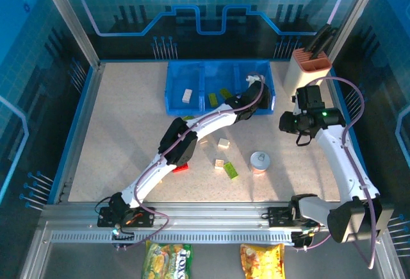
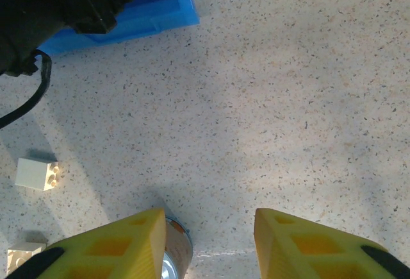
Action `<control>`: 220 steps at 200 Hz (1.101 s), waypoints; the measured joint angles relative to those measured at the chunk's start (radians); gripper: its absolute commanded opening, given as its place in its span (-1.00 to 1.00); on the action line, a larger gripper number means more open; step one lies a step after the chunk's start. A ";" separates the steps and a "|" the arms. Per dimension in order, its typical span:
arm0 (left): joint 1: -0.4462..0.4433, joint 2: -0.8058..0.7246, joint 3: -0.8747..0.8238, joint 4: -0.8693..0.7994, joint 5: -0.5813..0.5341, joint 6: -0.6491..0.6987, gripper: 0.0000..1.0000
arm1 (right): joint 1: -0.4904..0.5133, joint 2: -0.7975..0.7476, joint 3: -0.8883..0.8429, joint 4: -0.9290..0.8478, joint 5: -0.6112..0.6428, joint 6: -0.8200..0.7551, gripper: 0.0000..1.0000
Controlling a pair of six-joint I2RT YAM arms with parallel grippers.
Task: Sort the legos into containers by color
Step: Place the lego on the lego.
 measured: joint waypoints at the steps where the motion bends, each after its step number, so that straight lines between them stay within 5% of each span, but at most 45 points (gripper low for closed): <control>1: 0.000 0.001 0.000 0.000 0.000 0.000 -0.29 | 0.000 0.000 0.000 0.000 0.000 0.000 -0.17; 133: 0.000 0.003 -0.001 0.002 -0.010 0.014 -0.09 | -0.001 -0.008 0.000 -0.011 -0.028 0.000 -0.17; 220: 0.000 -0.220 -0.055 -0.141 0.003 0.056 -0.11 | 0.080 0.021 0.000 -0.001 -0.046 0.027 -0.16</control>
